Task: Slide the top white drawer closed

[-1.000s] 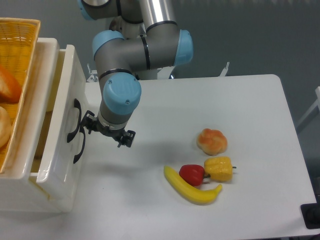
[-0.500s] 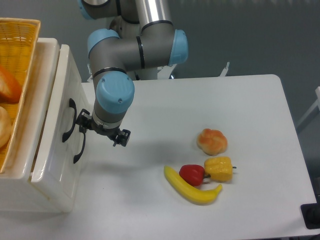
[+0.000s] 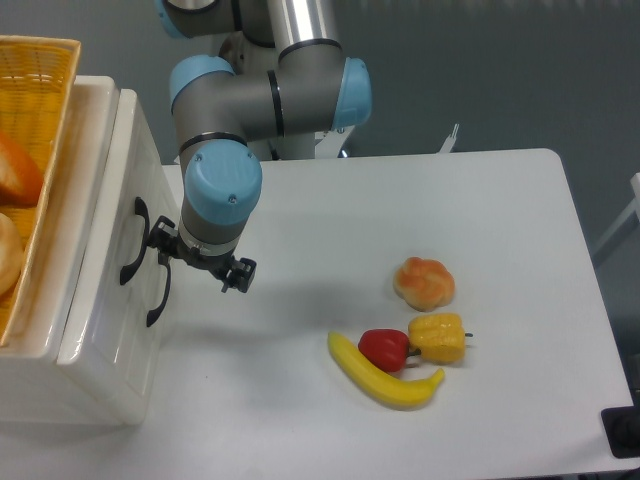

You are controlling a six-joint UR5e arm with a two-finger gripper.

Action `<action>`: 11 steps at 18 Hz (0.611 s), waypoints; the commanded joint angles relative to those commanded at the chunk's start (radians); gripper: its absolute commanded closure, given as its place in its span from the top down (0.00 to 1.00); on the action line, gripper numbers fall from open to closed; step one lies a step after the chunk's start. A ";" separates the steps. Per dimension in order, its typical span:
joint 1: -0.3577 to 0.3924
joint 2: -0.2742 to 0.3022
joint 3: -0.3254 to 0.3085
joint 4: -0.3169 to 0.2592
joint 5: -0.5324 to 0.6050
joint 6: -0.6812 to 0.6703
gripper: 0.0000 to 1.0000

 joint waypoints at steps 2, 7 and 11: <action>0.000 0.000 0.000 0.000 0.000 0.002 1.00; 0.012 -0.005 0.009 0.003 0.002 0.009 1.00; 0.092 -0.006 0.028 0.008 0.031 0.070 1.00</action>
